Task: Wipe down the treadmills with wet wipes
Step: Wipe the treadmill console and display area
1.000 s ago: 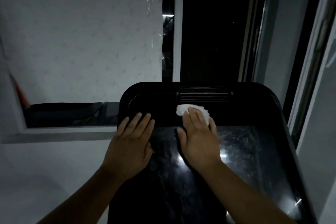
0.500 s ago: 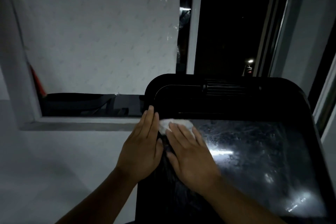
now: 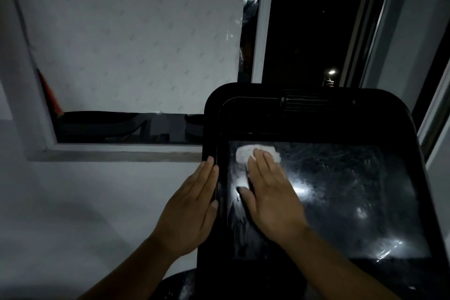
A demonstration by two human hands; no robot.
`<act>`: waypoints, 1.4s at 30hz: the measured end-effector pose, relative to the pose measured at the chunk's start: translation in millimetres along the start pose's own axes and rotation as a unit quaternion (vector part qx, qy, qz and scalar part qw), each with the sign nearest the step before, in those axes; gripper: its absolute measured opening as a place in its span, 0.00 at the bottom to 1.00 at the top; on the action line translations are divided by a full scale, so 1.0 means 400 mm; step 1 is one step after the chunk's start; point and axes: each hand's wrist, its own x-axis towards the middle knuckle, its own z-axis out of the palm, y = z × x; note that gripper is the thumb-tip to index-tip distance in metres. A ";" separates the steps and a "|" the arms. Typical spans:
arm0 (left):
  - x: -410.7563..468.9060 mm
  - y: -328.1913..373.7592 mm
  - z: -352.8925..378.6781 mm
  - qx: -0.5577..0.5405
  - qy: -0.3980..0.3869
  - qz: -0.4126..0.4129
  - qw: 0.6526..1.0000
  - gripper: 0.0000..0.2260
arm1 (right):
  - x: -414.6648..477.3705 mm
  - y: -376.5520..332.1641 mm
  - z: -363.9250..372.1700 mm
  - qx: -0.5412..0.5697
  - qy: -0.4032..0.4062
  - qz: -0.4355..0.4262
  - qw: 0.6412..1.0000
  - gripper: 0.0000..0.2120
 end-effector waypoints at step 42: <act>-0.184 0.043 0.020 0.006 -0.050 0.010 0.999 0.27 | -0.231 -0.133 0.019 0.056 -0.047 -0.027 0.997 0.33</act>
